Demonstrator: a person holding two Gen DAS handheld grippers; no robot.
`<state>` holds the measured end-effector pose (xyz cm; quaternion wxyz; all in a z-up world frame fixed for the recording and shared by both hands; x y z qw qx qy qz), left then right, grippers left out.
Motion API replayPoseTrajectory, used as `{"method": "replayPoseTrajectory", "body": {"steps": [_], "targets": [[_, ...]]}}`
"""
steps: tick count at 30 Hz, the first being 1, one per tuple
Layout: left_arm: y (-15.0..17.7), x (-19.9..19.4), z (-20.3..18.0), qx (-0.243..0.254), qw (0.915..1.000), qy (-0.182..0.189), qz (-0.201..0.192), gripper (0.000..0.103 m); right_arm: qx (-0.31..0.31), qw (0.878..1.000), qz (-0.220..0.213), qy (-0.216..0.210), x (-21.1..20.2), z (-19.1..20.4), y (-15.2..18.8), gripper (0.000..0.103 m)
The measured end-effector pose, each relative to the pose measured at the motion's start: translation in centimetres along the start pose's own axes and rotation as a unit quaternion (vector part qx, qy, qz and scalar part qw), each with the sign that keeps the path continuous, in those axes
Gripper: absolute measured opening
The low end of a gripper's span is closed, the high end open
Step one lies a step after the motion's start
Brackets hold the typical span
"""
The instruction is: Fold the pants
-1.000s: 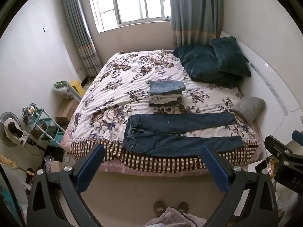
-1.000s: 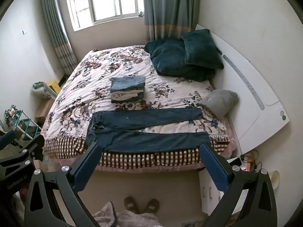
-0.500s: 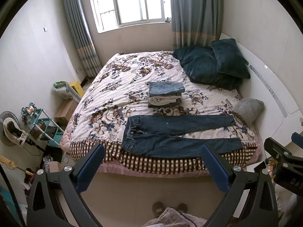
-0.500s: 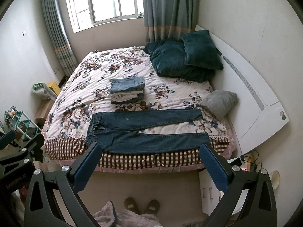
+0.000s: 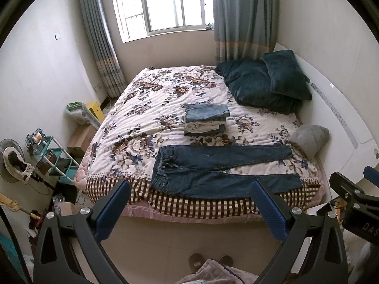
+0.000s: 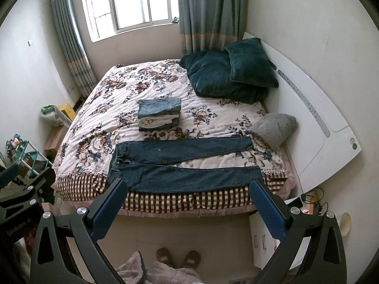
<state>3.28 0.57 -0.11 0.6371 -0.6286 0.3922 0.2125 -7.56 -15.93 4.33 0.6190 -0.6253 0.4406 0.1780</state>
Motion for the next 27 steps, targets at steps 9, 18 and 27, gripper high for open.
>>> {"method": "replayPoseTrajectory", "body": {"steps": [9,18,27], "targets": [[-0.48,-0.07,-0.22,-0.001,1.0000,0.001,-0.002,0.103,0.001,1.000,-0.002,0.000,0.03,-0.30,-0.44,0.103],[-0.61,-0.19,-0.17,-0.001,1.0000,0.002,-0.003,0.103,0.001,1.000,-0.003,-0.001,-0.08,-0.35,-0.55,0.103],[0.07,-0.31,-0.05,-0.001,1.0000,0.002,-0.007,0.103,0.002,1.000,-0.004,-0.001,-0.20,-0.34,-0.46,0.103]]}}
Point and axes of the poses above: each gripper's, at about its wrist camera, not at the fingertips, and x roughly the way its jaws point, z to its left, y to its underside, the point moved 3 cm from there along x, roughly the way its jaws point, and after that the axes turned 13 degrees about y, right-handed, at the moved point
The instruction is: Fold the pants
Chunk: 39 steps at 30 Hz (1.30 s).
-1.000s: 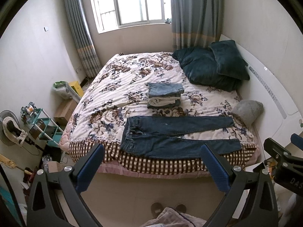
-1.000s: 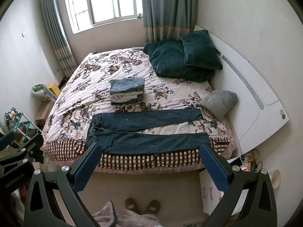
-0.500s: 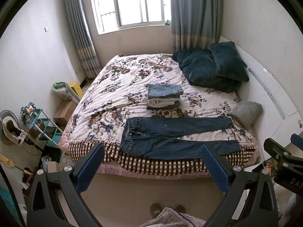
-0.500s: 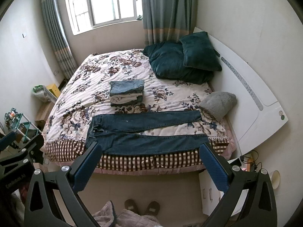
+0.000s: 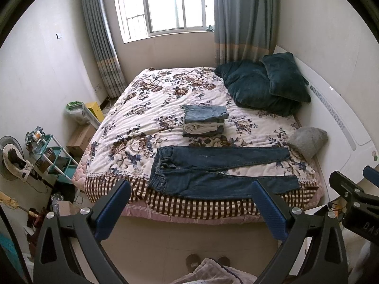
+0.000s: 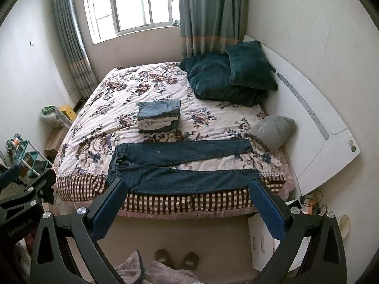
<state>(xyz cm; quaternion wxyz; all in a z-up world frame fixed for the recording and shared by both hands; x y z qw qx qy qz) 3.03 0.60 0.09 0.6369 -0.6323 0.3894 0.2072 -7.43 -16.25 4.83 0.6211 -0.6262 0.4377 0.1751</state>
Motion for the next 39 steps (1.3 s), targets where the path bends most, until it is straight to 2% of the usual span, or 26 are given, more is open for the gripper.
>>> {"method": "replayPoseTrajectory", "body": {"steps": [21,26,32,39], "targets": [[0.2,-0.5,0.0,-0.003,1.0000,0.002,-0.001,0.103,-0.001,1.000,0.004,-0.002,-0.2,0.0,-0.4,0.103],[-0.1,0.3,-1.4,-0.010,0.9999,-0.005,0.001,0.103,0.000,1.000,0.006,-0.002,0.2,-0.1,-0.5,0.103],[0.0,5.2,-1.6,-0.029,0.9991,-0.031,-0.005,0.103,0.005,1.000,0.010,0.008,4.6,-0.5,-0.4,0.103],[-0.4,14.3,-1.2,-0.041,0.9963,-0.067,0.035,0.103,-0.011,0.999,0.043,0.015,15.0,0.2,-1.6,0.103]]}}
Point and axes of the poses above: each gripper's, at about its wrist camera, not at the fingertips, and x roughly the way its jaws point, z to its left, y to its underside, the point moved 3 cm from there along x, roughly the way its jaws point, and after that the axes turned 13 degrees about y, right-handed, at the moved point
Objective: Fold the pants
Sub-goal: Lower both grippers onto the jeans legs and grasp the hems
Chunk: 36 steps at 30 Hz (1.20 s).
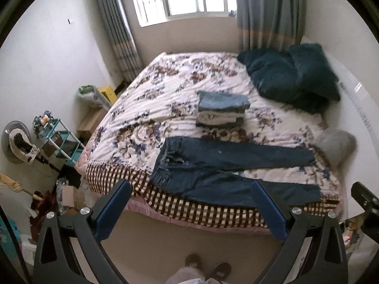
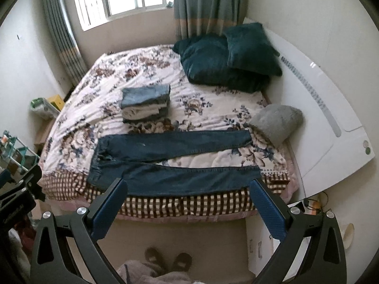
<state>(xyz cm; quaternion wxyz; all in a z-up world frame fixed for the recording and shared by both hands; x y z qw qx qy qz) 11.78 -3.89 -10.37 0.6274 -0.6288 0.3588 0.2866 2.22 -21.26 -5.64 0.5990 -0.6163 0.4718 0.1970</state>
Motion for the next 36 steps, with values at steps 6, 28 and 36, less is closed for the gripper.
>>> {"method": "replayPoseTrajectory", "body": {"steps": [6,28,36], "targets": [[-1.3,7.5,0.0,0.009,0.9990,-0.003,0.044,0.103,-0.005,0.999,0.039,0.012,8.8,1.6,-2.1,0.103],[-8.3,50.2,-1.2,0.307,0.9181,0.031,0.249,0.096,-0.158,0.965,0.207,0.032,56.9,19.7,-13.1,0.103],[-6.5,64.0,-2.5,0.339,0.8751,0.075,0.337,0.080,-0.291,0.922,0.253,0.024,71.9,25.1,-10.7,0.102]]}}
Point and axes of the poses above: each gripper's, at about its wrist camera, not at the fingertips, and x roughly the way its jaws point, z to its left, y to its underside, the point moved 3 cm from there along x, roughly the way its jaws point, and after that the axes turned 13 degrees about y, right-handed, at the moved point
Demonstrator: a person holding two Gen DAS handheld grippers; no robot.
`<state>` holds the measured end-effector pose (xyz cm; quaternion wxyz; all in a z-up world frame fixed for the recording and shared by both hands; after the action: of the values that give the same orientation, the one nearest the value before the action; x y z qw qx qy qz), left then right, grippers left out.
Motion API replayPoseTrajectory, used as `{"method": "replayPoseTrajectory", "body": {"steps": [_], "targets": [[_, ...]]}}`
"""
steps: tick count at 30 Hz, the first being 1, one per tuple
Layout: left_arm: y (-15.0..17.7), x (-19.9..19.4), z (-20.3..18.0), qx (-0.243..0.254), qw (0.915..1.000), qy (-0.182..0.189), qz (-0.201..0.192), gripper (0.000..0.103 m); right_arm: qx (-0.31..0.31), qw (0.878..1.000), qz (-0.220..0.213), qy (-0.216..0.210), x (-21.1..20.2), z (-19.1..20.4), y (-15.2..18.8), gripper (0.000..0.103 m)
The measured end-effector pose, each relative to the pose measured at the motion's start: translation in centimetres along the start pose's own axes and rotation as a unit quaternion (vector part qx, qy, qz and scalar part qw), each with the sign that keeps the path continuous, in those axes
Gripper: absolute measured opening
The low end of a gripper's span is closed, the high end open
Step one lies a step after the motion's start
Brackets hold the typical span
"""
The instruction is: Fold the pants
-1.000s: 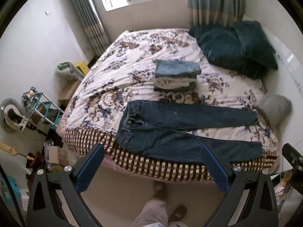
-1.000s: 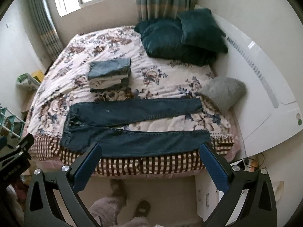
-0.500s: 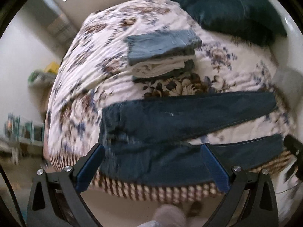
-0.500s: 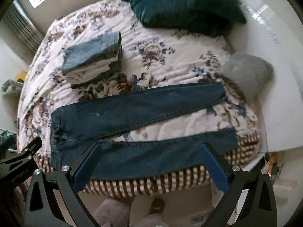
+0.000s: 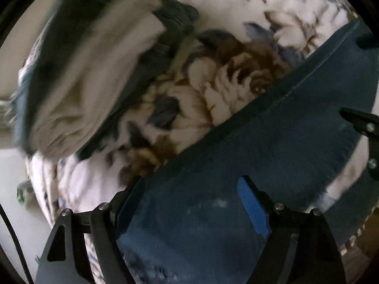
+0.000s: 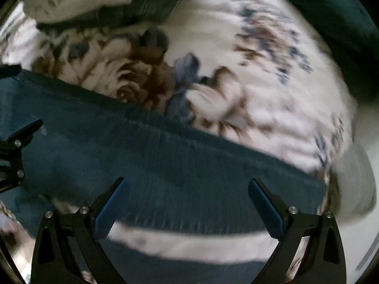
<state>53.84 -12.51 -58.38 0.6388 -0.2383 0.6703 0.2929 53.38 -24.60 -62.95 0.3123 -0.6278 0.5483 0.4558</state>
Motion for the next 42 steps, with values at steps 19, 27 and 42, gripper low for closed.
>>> {"method": "replayPoseTrajectory", "body": {"steps": [19,27,42], "targets": [[-2.8,2.8,3.2,0.022,0.9917,0.121,0.039,0.020,-0.132,0.983,-0.010,-0.125,7.0,0.7,-3.2,0.024],[-0.2,-3.5,3.4,-0.012,0.9953,0.088,-0.038,0.011,-0.071,0.986,-0.065,-0.138,2.9,-2.0,3.3,0.010],[18.0,-2.1,-13.1,-0.268,0.9470,0.163,-0.071,0.011,-0.051,0.988,-0.091,-0.117,-4.0,5.2,21.1,0.009]]}}
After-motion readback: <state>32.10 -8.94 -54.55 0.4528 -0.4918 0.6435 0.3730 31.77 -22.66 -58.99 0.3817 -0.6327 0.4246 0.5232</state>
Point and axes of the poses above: each gripper's, at about its wrist camera, not at the fingertips, and x roughly the way its jaws point, z to its left, y to its underside, the point moved 3 cm from there along x, roughly the way its jaws point, and after that the axes turned 13 degrees about y, right-handed, at the moved point
